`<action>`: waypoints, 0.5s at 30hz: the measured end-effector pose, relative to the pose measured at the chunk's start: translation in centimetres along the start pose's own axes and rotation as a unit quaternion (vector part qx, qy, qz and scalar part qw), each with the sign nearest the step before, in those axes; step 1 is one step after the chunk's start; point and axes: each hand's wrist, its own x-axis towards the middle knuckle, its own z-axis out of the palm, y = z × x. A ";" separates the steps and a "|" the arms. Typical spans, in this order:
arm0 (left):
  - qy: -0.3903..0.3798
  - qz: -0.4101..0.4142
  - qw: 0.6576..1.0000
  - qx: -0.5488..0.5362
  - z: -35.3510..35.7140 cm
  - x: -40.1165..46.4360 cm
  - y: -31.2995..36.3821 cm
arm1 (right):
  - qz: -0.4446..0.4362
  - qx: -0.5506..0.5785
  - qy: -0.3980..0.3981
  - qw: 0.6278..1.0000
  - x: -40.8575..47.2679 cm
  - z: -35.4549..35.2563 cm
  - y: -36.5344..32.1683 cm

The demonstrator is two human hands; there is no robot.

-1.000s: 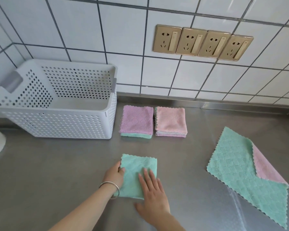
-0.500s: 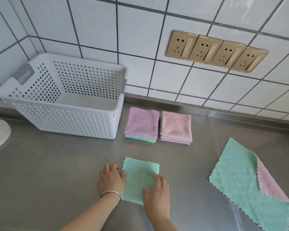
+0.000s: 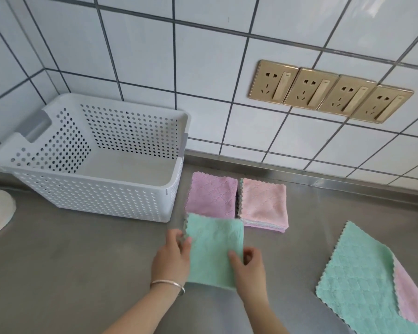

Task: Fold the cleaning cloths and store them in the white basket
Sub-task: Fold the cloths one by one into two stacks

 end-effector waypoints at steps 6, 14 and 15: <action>-0.003 0.140 0.990 -0.009 -0.3 7.2 5.5 | -0.060 0.062 0.003 0.996 7.4 1.3 -7.2; -0.084 0.082 0.977 0.178 3.4 14.4 5.2 | -0.016 0.015 0.031 0.999 12.8 4.4 -7.2; -0.087 0.077 0.976 0.185 3.7 14.6 5.0 | -0.015 0.007 0.035 0.999 12.9 4.6 -6.9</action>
